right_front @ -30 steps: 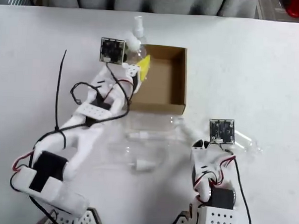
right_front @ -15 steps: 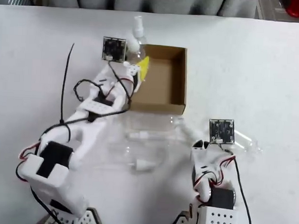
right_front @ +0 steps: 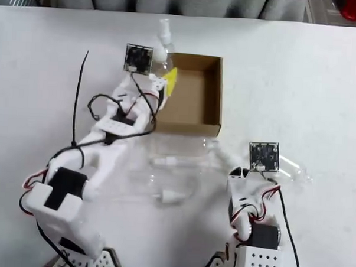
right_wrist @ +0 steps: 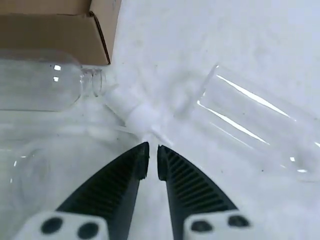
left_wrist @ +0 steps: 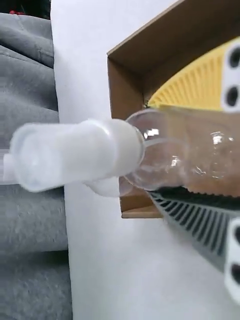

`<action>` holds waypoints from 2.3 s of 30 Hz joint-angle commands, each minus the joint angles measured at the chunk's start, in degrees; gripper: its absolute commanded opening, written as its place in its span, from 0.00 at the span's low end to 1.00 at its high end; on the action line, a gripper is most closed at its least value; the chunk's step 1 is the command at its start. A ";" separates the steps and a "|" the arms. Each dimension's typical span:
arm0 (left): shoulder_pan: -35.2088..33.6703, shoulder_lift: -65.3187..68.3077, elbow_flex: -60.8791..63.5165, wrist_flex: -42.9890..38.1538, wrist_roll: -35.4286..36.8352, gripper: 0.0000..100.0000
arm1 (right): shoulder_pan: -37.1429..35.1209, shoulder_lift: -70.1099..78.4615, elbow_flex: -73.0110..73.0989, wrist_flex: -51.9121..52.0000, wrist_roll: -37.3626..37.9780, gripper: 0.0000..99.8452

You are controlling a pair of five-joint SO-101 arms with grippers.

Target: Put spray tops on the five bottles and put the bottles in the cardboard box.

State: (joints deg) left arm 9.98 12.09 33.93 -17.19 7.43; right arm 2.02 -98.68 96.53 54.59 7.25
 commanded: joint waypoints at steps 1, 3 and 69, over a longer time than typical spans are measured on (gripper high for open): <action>-1.36 0.66 -4.84 -1.67 -0.79 0.02 | 0.31 0.40 0.62 0.40 0.35 0.02; -1.27 1.80 -5.19 -1.76 -0.79 0.03 | 0.31 0.40 0.62 0.40 0.44 0.02; -2.07 6.90 -0.88 -5.45 -0.70 0.19 | 0.40 0.40 0.62 0.40 0.88 0.02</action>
State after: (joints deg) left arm 8.66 19.56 32.88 -22.20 6.99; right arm 2.02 -98.68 96.53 54.59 7.43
